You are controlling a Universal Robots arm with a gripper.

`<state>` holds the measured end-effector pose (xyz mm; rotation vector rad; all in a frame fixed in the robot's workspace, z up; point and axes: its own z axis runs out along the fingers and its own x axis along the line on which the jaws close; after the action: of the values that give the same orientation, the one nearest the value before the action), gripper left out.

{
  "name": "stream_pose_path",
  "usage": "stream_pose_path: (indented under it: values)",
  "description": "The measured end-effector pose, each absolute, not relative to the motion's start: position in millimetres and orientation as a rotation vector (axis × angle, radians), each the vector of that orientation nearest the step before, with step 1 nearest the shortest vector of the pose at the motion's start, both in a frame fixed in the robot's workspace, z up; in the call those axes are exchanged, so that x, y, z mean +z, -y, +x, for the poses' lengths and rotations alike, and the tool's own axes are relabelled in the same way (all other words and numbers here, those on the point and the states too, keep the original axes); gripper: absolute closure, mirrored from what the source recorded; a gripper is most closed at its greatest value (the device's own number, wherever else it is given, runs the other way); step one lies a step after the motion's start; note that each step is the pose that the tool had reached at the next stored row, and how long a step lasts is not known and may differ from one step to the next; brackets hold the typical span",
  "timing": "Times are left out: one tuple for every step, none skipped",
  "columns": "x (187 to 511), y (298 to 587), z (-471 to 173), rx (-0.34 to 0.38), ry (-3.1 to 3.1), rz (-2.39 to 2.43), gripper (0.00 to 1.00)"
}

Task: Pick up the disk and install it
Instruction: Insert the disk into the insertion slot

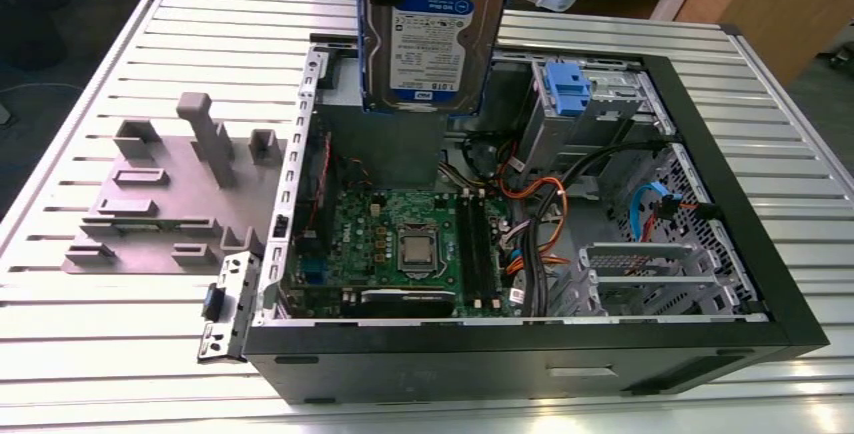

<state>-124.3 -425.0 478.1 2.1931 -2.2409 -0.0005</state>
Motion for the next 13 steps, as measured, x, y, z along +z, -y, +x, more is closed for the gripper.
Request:
stream_pose_path:
  values:
    - [478.1,425.0,-124.3,0.0,2.241,2.193,0.64]
    - [478.1,425.1,-124.2,0.0,2.241,2.193,0.64]
    - [478.1,425.3,-124.2,0.0,2.241,2.193,0.64]
    - [478.1,425.7,-124.2,0.0,2.241,2.193,0.64]
    - [478.1,426.3,-124.2,0.0,2.241,2.193,0.64]
    - [478.1,427.4,-124.3,0.0,2.241,2.193,0.64]
    - [478.0,428.5,-124.3,0.0,2.241,2.193,0.64]
    - [477.9,430.2,-124.3,0.0,2.241,2.193,0.64]
    - [477.9,432.3,-124.2,0.0,2.241,2.193,0.64]
    - [477.8,434.6,-124.3,0.0,2.241,2.193,0.64]
    - [477.6,437.3,-124.2,0.0,2.241,2.193,0.64]
    - [477.4,440.7,-124.2,0.0,2.241,2.193,0.64]
    - [477.2,444.1,-124.2,0.0,2.241,2.193,0.64]
